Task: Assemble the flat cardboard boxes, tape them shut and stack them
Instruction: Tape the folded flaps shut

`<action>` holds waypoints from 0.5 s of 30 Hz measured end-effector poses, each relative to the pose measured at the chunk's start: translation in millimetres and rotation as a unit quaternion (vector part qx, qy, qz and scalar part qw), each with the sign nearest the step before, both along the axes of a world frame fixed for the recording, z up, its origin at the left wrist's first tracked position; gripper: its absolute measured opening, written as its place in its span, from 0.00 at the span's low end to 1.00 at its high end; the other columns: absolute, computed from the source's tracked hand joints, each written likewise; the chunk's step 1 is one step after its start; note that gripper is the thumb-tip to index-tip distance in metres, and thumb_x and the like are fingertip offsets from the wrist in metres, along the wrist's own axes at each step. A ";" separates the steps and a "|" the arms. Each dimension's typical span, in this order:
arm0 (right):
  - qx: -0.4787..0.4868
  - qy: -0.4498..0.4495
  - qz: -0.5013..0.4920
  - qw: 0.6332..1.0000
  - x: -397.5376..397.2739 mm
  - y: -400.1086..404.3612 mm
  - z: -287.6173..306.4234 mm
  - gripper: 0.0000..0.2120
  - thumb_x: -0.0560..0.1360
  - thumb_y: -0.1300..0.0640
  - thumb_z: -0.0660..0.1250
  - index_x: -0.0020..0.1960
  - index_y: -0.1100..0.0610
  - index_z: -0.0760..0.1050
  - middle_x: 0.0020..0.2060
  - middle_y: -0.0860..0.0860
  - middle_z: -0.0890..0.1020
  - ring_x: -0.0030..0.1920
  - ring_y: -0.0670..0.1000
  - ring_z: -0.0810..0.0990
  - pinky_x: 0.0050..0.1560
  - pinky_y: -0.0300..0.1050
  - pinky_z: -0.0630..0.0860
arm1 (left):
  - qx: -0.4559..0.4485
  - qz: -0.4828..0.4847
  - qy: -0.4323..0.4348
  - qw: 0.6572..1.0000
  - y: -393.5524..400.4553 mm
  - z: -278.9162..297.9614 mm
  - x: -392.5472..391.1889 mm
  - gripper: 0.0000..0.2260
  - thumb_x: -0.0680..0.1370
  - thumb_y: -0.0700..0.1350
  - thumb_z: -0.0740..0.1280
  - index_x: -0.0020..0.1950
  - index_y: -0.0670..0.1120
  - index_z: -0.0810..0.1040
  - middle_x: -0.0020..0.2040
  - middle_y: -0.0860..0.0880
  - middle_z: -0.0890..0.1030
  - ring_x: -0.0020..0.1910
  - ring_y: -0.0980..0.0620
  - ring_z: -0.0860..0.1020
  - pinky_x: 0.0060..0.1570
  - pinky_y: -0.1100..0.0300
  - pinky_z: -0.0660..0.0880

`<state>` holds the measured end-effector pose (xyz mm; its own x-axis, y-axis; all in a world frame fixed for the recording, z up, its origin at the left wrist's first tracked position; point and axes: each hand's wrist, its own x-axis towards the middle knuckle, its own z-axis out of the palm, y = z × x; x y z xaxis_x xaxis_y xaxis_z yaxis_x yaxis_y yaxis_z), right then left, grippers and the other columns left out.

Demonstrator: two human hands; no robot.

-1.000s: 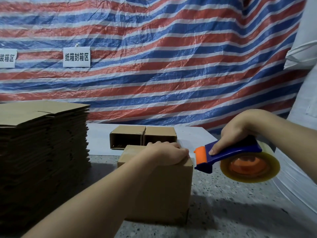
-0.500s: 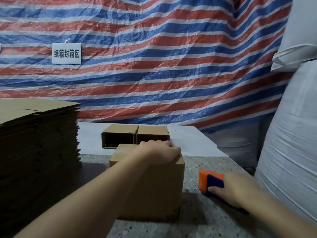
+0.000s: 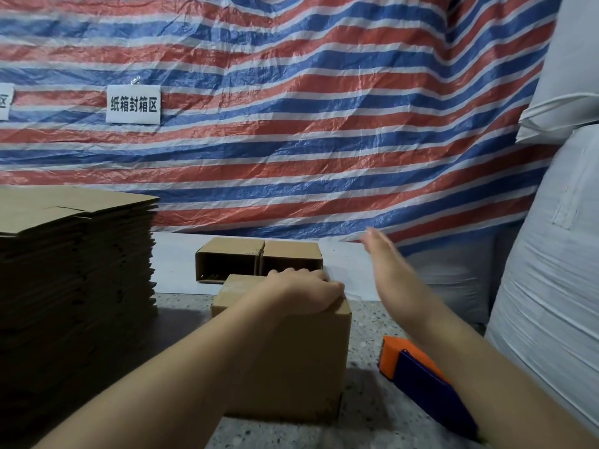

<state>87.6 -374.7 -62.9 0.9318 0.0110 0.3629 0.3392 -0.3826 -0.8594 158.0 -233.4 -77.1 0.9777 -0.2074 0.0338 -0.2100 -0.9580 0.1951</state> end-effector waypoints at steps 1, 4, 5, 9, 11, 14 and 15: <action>0.025 0.027 0.034 0.999 2.7 14.1 4.0 0.32 0.80 0.30 0.45 0.81 0.42 0.54 0.80 0.42 0.59 0.78 0.46 0.57 0.73 0.46 0.55 | 0.000 0.003 0.001 1.000 -0.1 -0.2 0.1 0.27 0.79 0.67 0.47 0.72 0.57 0.67 0.71 0.46 0.72 0.70 0.41 0.68 0.67 0.39 0.59; 0.057 0.117 0.047 0.990 10.2 37.0 -0.5 0.33 0.81 0.31 0.44 0.81 0.45 0.57 0.78 0.49 0.64 0.77 0.52 0.63 0.76 0.53 0.59 | 0.010 0.001 -0.002 1.000 -0.9 -0.9 -1.2 0.27 0.78 0.64 0.51 0.75 0.56 0.65 0.72 0.46 0.71 0.72 0.41 0.66 0.68 0.39 0.58; 0.057 0.139 0.037 0.988 12.9 40.4 -3.7 0.34 0.81 0.30 0.43 0.80 0.46 0.58 0.77 0.50 0.66 0.76 0.53 0.65 0.74 0.53 0.61 | 0.012 0.000 -0.003 1.000 -1.1 -1.5 -1.6 0.27 0.78 0.63 0.52 0.75 0.56 0.65 0.72 0.46 0.71 0.72 0.41 0.66 0.68 0.39 0.58; 0.143 0.161 0.057 0.975 21.3 35.2 -15.8 0.28 0.80 0.30 0.45 0.67 0.46 0.71 0.49 0.39 0.83 0.50 0.38 0.82 0.48 0.36 0.79 | -0.017 0.024 -0.005 1.000 -2.9 -2.0 1.2 0.26 0.80 0.60 0.48 0.75 0.53 0.65 0.72 0.45 0.71 0.71 0.42 0.67 0.70 0.39 0.58; 0.194 0.174 0.068 0.963 25.9 30.7 -22.0 0.21 0.82 0.33 0.47 0.51 0.43 0.73 0.29 0.34 0.82 0.32 0.35 0.82 0.29 0.30 0.76 | -0.030 0.025 -0.003 0.999 -2.9 -2.6 0.8 0.24 0.81 0.57 0.47 0.74 0.51 0.66 0.71 0.44 0.72 0.69 0.42 0.68 0.69 0.41 0.59; 0.238 0.203 0.114 0.943 33.9 21.1 -42.6 0.26 0.83 0.35 0.46 0.57 0.46 0.79 0.42 0.46 0.88 0.45 0.44 0.87 0.42 0.40 0.82 | -0.020 0.009 -0.011 1.000 -0.5 -2.6 0.5 0.22 0.80 0.55 0.49 0.70 0.50 0.68 0.69 0.44 0.73 0.66 0.42 0.70 0.65 0.42 0.61; 0.249 0.228 0.116 0.934 32.2 20.7 -49.0 0.29 0.83 0.35 0.46 0.61 0.50 0.80 0.49 0.53 0.88 0.51 0.50 0.87 0.47 0.44 0.82 | -0.017 0.007 -0.011 1.000 0.0 -2.2 0.3 0.22 0.80 0.55 0.49 0.70 0.50 0.68 0.69 0.44 0.73 0.65 0.42 0.70 0.64 0.42 0.61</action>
